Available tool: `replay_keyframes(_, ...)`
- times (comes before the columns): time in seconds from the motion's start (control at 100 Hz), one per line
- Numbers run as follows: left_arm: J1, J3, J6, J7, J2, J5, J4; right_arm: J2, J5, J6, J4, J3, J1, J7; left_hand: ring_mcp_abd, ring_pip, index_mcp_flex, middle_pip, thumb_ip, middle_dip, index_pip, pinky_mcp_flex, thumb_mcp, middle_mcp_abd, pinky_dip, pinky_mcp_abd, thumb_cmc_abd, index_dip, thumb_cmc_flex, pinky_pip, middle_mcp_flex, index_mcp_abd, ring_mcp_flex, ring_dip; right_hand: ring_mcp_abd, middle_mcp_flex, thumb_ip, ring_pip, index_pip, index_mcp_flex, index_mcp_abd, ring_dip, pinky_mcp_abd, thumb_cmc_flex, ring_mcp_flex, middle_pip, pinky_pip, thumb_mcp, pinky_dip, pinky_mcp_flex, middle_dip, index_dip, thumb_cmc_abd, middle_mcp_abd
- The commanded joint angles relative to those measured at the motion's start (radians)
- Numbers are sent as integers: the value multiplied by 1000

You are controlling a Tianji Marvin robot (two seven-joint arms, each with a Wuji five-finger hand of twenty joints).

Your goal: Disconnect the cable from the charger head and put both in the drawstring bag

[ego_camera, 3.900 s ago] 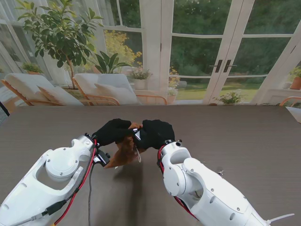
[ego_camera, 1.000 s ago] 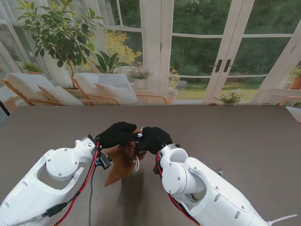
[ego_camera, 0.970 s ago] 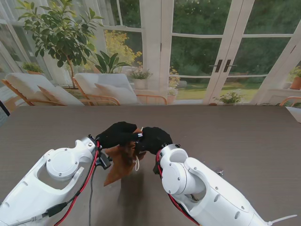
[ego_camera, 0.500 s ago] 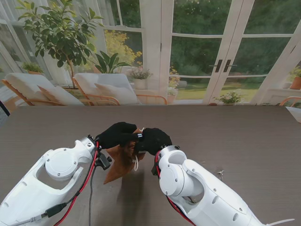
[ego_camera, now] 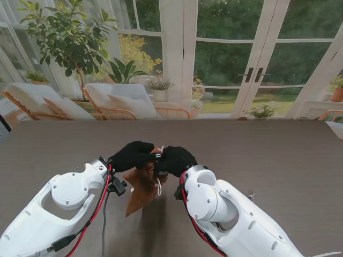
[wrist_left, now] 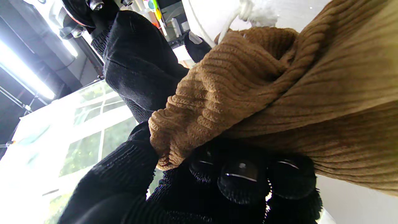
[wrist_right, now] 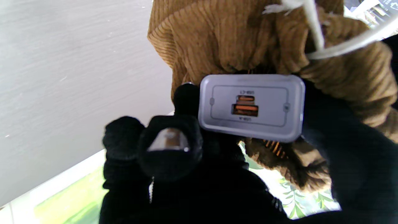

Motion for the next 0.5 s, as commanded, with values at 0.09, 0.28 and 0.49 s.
replay_keyframes(0.09, 7, 2, 2, -17, -6, -4, 0, 1, 28, -38, -20, 10, -6, 28, -20, 13, -19, -10, -5, 23, 31, -11, 10, -25, 20, -8, 23, 10, 63, -7, 8, 44, -23, 18, -14, -73, 75, -46, 1, -65, -66, -29, 10, -5, 7, 6, -5, 99, 61, 83, -24, 45, 35, -29)
replay_keyframes(0.28, 14, -5, 6, -9, -7, -1, -6, 5, 50, -81, -14, 24, -10, 37, -18, 12, -20, -10, -5, 23, 31, -13, 10, -23, 23, -7, 22, 9, 64, -8, 8, 45, -24, 20, 6, -113, 125, -88, -2, -85, -72, -41, 3, 48, 5, -4, -20, 260, 90, 45, -49, 37, -44, -22)
replay_keyframes(0.49, 14, -8, 9, -9, -7, 1, -6, 5, 80, -106, -12, 39, -17, 40, -16, 11, -18, -10, -4, 23, 31, -14, 9, -23, 25, -5, 24, 9, 64, -9, 9, 46, -24, 22, 32, -150, 137, -79, -17, -109, -71, -27, -3, -4, -34, -11, -19, 331, 116, 4, -53, 22, -49, -8)
